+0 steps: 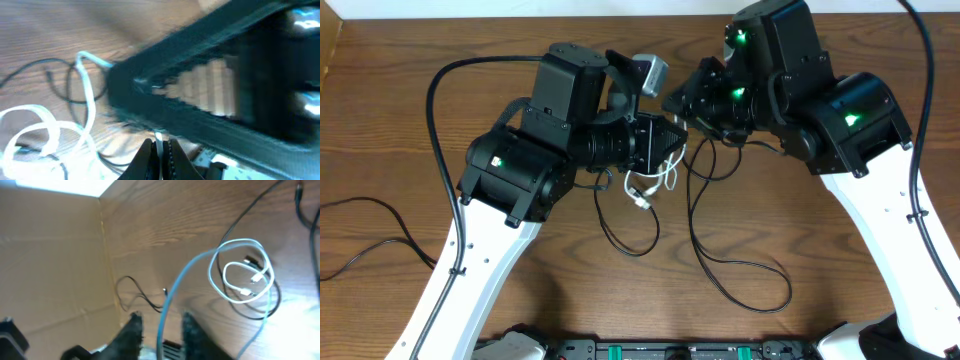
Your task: Untangle cables
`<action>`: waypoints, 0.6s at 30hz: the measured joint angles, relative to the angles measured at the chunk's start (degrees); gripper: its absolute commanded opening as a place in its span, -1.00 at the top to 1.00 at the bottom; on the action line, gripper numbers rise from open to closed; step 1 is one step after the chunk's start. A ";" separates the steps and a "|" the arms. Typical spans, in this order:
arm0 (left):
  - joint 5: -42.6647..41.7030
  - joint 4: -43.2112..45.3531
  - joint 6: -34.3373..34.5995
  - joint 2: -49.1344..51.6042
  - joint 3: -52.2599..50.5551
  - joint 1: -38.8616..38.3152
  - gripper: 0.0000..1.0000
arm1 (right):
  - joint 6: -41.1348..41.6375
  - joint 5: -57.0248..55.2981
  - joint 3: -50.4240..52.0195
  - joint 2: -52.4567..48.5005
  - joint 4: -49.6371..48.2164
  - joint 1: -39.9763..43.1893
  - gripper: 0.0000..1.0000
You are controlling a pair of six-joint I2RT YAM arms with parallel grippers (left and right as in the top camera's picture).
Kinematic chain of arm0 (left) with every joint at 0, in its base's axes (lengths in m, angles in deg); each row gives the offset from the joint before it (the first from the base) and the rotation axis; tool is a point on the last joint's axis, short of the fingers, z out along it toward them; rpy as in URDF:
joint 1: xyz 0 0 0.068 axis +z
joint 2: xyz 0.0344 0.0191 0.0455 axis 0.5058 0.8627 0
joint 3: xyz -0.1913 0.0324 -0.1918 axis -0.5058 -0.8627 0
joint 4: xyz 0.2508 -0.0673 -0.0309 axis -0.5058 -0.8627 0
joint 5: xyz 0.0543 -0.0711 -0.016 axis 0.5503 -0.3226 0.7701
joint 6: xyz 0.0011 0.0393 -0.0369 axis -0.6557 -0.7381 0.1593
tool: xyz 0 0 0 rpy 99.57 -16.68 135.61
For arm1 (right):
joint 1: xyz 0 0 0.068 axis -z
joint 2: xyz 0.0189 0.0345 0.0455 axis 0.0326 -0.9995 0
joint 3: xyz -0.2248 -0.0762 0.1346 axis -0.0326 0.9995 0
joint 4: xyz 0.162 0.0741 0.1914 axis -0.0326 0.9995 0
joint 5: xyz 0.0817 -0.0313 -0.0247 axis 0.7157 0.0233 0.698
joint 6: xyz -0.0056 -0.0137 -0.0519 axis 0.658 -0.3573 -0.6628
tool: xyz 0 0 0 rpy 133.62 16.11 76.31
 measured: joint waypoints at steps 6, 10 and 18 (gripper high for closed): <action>10.47 -3.02 3.21 0.02 0.00 0.31 0.84 | -3.82 -6.10 0.00 0.00 5.31 0.00 -0.04; 13.88 -1.62 4.04 0.02 0.00 2.51 0.85 | -4.79 -11.87 0.00 0.00 9.75 0.00 -0.22; 15.82 1.33 4.07 0.02 0.22 13.62 0.85 | -5.66 -18.03 0.00 0.00 14.93 0.00 -0.18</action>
